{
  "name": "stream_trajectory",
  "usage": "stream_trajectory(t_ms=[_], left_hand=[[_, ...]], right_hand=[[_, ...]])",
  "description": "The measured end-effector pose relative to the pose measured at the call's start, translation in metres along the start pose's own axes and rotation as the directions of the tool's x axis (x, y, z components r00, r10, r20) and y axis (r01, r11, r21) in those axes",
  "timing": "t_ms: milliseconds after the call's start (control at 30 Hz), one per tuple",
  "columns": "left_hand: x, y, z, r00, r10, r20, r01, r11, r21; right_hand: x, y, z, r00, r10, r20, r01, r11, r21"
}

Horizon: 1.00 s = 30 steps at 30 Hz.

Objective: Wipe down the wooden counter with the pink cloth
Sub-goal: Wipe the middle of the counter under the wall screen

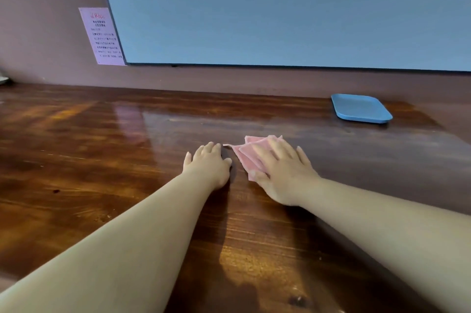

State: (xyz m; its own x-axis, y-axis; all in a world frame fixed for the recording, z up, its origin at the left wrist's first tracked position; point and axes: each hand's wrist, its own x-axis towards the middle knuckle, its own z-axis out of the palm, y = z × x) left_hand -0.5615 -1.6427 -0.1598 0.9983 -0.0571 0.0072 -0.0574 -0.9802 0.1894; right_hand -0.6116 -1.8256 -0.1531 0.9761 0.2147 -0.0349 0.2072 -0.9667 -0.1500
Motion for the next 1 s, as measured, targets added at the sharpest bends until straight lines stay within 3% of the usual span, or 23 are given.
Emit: stream_trajectory(t_ms=[133,300,500,700,900,1000], left_hand=[[0.008,0.018,0.001,0.998,-0.011,-0.058,0.011,1.0,-0.007],[0.03,0.038,-0.002,0.991,-0.074,-0.112,0.073,0.997,-0.011],[0.054,0.04,0.003,0.994,-0.095,-0.047,0.097,0.994,0.046],[0.083,0.052,-0.01,0.962,-0.222,0.159,0.204,0.971,0.125],[0.111,0.06,-0.003,0.995,-0.087,-0.048,0.087,0.996,-0.003],[0.118,0.062,0.013,0.994,-0.084,-0.063,0.078,0.993,-0.093]], right_hand=[[-0.002,0.019,0.002,0.993,-0.038,0.114,0.039,0.999,-0.011],[0.037,0.04,-0.013,0.997,0.028,0.069,-0.03,0.999,0.03],[0.052,0.06,-0.005,0.99,-0.098,0.098,0.098,0.995,0.007],[0.107,0.073,-0.017,0.997,0.032,0.069,-0.032,0.999,-0.003],[0.107,0.101,-0.007,0.986,-0.15,0.066,0.15,0.989,0.01],[0.137,0.118,-0.021,0.998,-0.015,0.058,0.013,1.0,0.021]])
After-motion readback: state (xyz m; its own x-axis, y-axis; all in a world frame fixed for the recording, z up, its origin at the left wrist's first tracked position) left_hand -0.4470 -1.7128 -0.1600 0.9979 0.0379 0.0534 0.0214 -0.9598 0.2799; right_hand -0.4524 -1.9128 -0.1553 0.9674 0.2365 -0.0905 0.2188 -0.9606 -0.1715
